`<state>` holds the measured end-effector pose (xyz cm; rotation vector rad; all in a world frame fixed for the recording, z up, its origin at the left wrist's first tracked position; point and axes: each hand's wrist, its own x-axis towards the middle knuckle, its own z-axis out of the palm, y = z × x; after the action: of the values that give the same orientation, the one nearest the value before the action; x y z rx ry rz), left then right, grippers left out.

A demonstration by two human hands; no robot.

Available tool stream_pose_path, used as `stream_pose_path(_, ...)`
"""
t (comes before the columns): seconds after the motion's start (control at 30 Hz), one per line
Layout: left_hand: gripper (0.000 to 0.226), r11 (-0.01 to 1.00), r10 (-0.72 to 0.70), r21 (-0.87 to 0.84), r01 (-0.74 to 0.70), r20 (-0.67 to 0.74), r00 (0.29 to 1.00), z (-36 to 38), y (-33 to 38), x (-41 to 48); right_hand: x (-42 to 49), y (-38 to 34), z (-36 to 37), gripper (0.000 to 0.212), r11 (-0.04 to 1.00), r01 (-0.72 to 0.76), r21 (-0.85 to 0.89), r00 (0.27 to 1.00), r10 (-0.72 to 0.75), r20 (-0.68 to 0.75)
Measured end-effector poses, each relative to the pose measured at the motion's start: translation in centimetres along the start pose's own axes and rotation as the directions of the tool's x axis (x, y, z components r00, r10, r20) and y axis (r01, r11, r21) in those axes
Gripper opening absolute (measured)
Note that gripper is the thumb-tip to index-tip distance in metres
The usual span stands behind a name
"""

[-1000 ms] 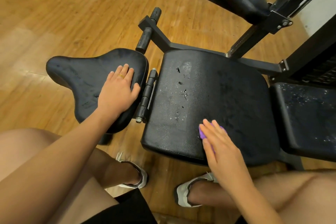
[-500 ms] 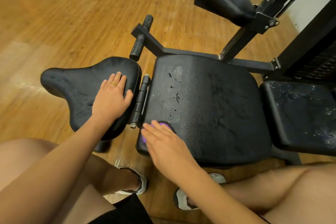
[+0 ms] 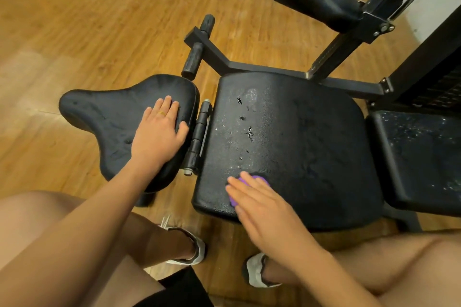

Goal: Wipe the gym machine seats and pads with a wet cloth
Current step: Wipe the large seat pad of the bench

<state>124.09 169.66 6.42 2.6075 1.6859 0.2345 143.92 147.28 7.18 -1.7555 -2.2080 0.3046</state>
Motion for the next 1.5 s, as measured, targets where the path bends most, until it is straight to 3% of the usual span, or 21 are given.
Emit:
stream_pose_path(0.17,0.061,1.0,0.006,0.012,-0.006,0.005,1.0,-0.4,0.3,-0.1,6.6,-2.2,1.8,0.047,1.0,0.017,0.001,0.997,-0.017,0.08)
stream_pose_path(0.3,0.061,1.0,0.014,0.026,-0.014,0.004,1.0,-0.5,0.3,0.1,2.5,-0.9,0.1,0.052,0.998,-0.065,0.001,0.993,0.065,0.098)
stream_pose_path(0.47,0.06,1.0,0.014,0.021,-0.015,0.005,1.0,-0.1,0.1,0.4,-2.3,-0.2,-0.3,0.049,0.968,-0.247,-0.045,0.969,0.247,-0.004)
stream_pose_path(0.6,0.06,1.0,-0.003,-0.013,0.003,-0.003,1.0,0.2,0.2,0.3,3.1,1.7,0.1,0.051,0.945,-0.325,-0.034,0.946,0.325,-0.017)
stream_pose_path(0.73,0.062,1.0,-0.007,-0.017,0.007,-0.003,1.0,0.1,0.2,0.0,12.9,7.6,-0.3,0.025,0.912,-0.396,-0.109,0.916,0.384,-0.116)
stream_pose_path(0.9,0.064,1.0,-0.01,-0.016,0.01,0.0,1.0,-0.3,0.6,0.0,17.2,11.0,-2.1,0.031,0.934,-0.333,-0.126,0.94,0.318,-0.126)
stream_pose_path(1.07,0.061,1.0,0.004,0.007,-0.004,-0.012,1.0,-0.3,0.0,0.2,8.5,6.0,-1.3,0.031,0.947,-0.318,-0.036,0.945,0.314,-0.09)
stream_pose_path(1.2,0.061,1.0,0.005,0.009,-0.005,-0.015,1.0,0.3,-0.1,0.2,2.7,2.8,-0.8,0.05,0.956,-0.292,-0.02,0.957,0.292,0.003)
stream_pose_path(1.33,0.06,1.0,0.007,0.005,-0.007,-0.009,1.0,0.6,0.0,0.6,7.7,5.5,-0.6,0.041,0.947,-0.32,-0.014,0.946,0.319,-0.059)
stream_pose_path(1.5,0.061,1.0,-0.004,-0.01,0.004,-0.009,1.0,0.7,-0.1,0.3,20.4,12.4,-1.6,0.025,0.929,-0.345,-0.131,0.932,0.323,-0.165)
